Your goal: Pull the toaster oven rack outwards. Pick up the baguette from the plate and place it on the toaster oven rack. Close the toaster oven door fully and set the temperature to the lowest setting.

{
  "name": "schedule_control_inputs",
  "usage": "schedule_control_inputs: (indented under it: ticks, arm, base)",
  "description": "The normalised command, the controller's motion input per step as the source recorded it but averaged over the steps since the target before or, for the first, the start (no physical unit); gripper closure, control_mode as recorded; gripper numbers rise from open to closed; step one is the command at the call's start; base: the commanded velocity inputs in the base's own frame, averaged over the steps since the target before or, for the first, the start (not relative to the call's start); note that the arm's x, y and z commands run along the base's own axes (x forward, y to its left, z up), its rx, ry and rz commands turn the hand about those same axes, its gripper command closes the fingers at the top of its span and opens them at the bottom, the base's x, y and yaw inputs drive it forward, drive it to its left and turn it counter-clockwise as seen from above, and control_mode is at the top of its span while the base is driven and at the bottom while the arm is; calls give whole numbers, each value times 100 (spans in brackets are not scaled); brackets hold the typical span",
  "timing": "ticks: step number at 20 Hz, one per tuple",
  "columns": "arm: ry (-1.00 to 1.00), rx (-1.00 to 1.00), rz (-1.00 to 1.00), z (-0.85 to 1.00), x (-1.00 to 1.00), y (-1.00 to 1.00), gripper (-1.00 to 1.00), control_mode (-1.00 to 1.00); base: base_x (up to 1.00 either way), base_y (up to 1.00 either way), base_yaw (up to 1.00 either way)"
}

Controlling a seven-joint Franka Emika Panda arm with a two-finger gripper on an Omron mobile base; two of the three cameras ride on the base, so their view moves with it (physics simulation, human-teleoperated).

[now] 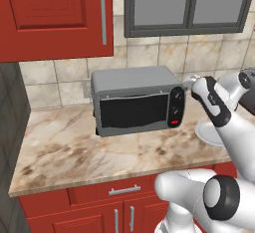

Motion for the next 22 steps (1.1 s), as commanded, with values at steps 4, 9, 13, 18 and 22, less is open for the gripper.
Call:
schedule_control_inputs:
  ticks: [4, 9, 13, 18, 22]
  arm:
    - [0, -2, 0, -27, 1, 0, -100, -100]
    - [-3, 0, 0, -8, 18, 0, -100, -100]
    - [-7, 0, 0, -2, 30, 0, -100, -100]
    - [-3, 0, 0, -9, 24, 0, -100, -100]
    - [-1, 0, 0, -12, 0, 0, -100, -100]
  base:
    - [0, 0, 0]
    - [0, 0, 0]
    - [0, 0, 0]
    - [0, 0, 0]
    - [0, 0, 0]
